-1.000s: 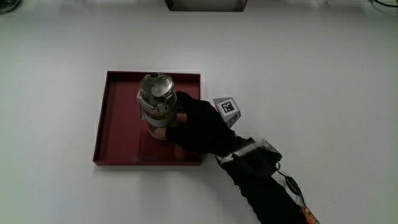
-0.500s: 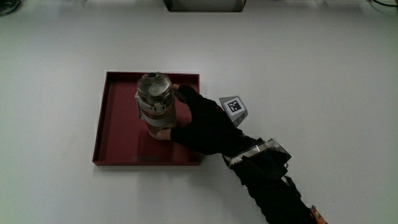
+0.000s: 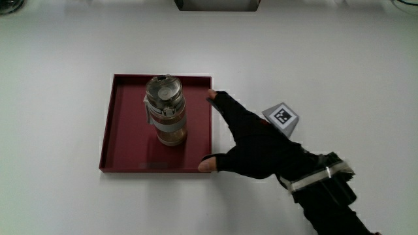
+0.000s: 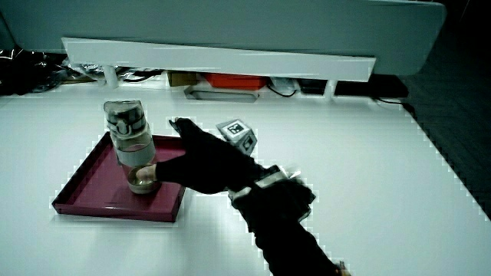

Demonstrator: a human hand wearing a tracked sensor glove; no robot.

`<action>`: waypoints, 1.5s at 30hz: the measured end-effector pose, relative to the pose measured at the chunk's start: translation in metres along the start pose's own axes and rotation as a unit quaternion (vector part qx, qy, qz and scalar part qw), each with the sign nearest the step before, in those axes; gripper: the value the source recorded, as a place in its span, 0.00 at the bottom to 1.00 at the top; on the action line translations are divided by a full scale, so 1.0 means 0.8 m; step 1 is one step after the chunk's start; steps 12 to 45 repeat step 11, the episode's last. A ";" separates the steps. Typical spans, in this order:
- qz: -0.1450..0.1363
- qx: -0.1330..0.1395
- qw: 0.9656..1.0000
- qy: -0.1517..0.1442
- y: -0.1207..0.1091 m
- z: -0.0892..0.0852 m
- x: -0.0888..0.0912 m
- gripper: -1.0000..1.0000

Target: Place bottle

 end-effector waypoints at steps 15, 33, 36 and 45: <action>0.000 0.020 0.999 -0.029 -0.056 0.042 -0.015 0.00; 0.000 0.020 0.999 -0.029 -0.056 0.042 -0.015 0.00; 0.000 0.020 0.999 -0.029 -0.056 0.042 -0.015 0.00; 0.000 0.020 0.999 -0.029 -0.056 0.042 -0.015 0.00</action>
